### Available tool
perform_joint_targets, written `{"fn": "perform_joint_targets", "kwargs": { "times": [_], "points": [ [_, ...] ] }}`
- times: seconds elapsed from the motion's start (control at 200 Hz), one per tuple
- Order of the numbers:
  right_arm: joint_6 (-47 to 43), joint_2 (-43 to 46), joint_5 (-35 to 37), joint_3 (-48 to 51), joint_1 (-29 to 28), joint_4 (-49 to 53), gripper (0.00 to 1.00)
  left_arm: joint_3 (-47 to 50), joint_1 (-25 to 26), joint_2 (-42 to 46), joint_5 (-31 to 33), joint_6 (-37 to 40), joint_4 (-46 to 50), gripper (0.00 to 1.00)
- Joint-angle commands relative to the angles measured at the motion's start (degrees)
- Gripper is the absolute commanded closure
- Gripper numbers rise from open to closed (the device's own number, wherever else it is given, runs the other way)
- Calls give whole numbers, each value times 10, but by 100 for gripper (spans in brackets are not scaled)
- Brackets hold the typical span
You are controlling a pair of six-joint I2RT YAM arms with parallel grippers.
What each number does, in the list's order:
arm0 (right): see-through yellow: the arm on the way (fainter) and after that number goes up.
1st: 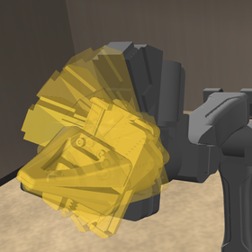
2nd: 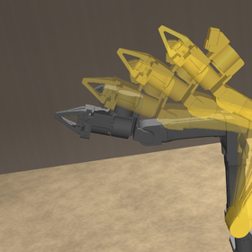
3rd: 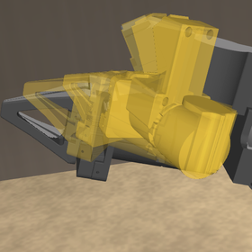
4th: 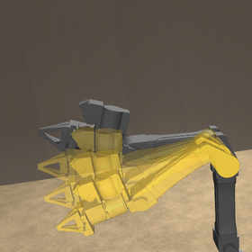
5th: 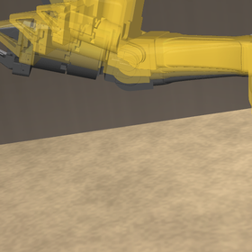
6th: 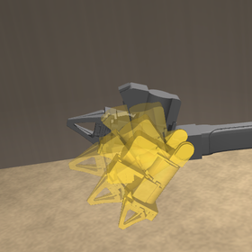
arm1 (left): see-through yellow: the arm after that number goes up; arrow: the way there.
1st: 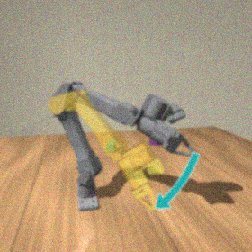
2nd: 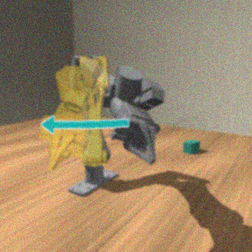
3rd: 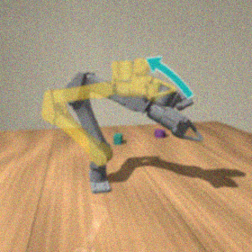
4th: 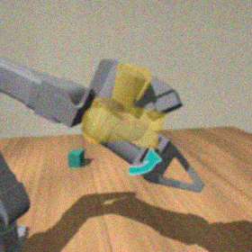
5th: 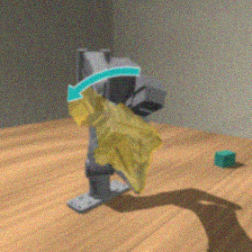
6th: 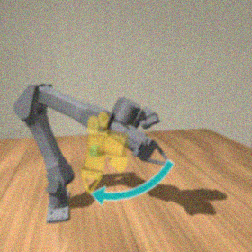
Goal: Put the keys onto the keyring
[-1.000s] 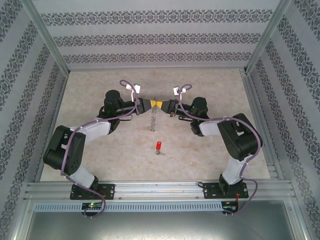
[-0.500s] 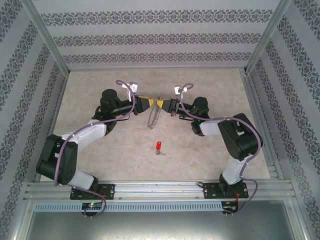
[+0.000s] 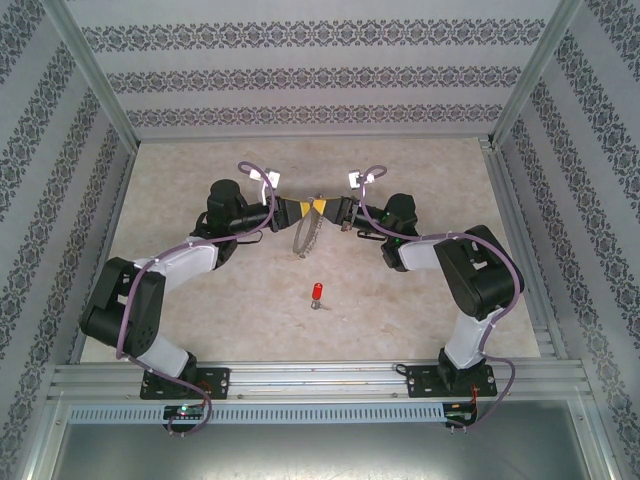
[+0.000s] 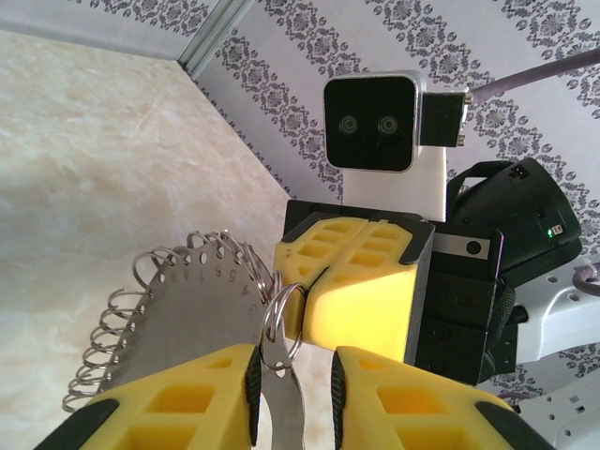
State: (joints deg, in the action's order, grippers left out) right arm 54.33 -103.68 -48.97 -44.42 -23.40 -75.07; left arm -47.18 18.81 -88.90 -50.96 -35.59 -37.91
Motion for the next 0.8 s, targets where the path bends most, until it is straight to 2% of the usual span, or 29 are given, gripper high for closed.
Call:
{"fn": "perform_joint_targets", "kwargs": {
  "times": [0.0,0.295,0.505,0.684,0.794],
  "points": [
    [2,-6,-10,-17,-6,-43,100,-14,7,-11,-16,-16,-45,73],
    [3,-10,-12,-17,-8,-43,100,-23,8,-29,-22,-32,-72,74],
    [1,-13,-10,-17,-9,-43,100,-22,9,-31,-24,-38,-84,84],
    [3,-13,-10,-17,-8,-42,100,-21,9,-30,-29,-39,-90,100],
    [8,-6,0,-8,3,-41,100,-22,8,-20,-37,-16,-67,100]
  ]
}}
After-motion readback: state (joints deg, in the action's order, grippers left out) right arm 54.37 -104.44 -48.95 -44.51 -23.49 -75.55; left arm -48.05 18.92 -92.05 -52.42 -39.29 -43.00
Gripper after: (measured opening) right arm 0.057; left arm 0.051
